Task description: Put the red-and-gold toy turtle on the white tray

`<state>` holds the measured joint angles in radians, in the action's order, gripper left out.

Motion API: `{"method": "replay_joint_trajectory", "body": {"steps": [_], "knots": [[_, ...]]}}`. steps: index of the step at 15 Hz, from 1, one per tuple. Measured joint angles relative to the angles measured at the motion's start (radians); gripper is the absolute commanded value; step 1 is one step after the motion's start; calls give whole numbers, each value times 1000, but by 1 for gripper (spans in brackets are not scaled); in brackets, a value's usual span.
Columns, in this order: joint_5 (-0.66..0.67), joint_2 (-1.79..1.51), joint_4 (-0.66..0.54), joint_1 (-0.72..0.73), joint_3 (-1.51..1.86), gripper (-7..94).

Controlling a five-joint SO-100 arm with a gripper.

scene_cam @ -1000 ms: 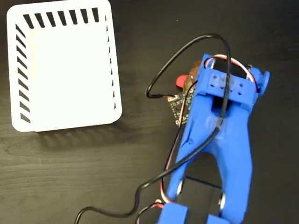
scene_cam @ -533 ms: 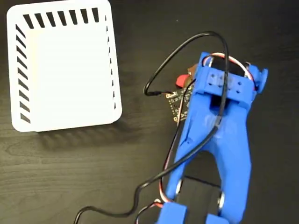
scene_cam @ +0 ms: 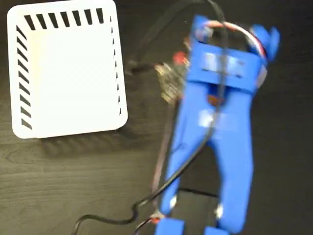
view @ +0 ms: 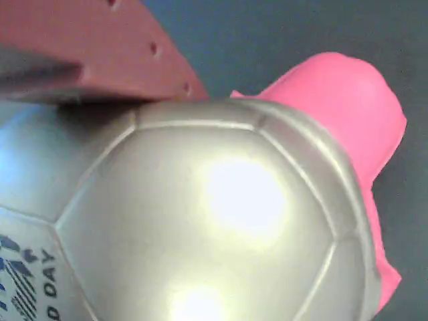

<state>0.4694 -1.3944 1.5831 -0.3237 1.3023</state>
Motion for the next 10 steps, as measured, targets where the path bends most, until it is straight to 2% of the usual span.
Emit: {"method": "replay_joint_trajectory", "body": {"steps": [5,10], "knots": [[-178,-41,51,167,-67,0],[-407,-38,55,410,-172,0]]}}
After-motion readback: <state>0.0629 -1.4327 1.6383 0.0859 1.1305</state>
